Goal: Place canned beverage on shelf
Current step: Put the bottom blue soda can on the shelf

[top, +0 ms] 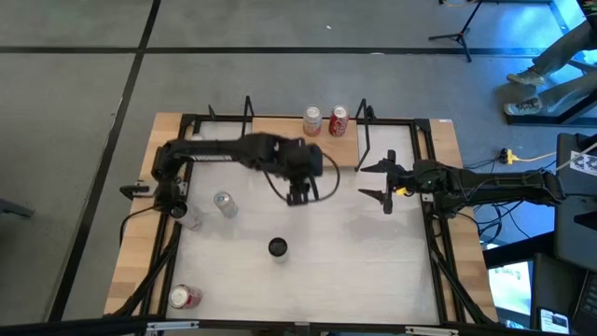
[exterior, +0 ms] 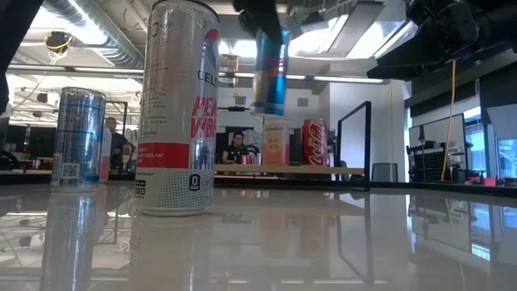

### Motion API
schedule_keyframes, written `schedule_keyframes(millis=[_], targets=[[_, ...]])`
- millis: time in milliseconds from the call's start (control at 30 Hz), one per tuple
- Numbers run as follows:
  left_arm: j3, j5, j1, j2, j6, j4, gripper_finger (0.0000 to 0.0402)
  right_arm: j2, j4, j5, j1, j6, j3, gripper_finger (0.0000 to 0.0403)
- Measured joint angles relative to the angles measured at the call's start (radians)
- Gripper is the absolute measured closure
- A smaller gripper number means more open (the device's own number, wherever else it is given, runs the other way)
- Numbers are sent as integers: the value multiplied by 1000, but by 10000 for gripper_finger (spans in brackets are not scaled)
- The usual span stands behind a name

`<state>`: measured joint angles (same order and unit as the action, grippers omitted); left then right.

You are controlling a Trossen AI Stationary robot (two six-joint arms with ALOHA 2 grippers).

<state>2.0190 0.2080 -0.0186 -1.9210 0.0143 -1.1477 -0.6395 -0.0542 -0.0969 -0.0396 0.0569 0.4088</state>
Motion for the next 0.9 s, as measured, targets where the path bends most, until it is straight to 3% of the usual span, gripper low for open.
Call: schedule_keyframes(millis=[133,633,900], targets=[[0,-6,-86,13,102,-15,179,0,-1,0,0,0,0,102],[0,-189,-469,20,350,-6,179,0,1,-2,0,3,0,102],[0,-353,-607,-22,542,59,179,0,12,-77,0,0,0,102]])
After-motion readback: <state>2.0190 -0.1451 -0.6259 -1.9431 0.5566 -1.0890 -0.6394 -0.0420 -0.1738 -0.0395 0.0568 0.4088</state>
